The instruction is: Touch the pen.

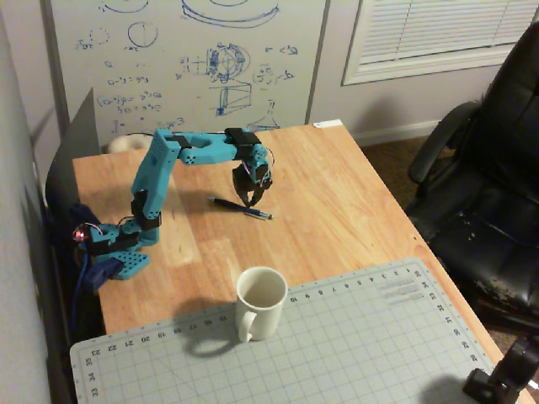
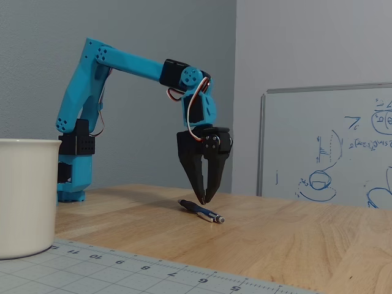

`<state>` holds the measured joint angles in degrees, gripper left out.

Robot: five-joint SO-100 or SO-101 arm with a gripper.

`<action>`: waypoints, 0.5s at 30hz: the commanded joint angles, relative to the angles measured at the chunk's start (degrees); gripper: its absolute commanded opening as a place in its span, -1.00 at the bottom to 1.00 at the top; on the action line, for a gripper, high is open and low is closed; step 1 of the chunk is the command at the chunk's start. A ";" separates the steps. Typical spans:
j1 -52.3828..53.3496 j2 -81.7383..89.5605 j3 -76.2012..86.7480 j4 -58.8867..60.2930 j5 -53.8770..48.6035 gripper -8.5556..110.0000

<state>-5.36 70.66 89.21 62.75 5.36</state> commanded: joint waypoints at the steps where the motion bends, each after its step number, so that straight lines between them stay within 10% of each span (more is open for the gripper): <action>1: 0.53 1.05 -1.32 0.18 -0.18 -0.85; 15: 0.53 -1.05 -1.32 0.18 -0.18 -0.85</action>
<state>-5.27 68.64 89.21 62.75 5.36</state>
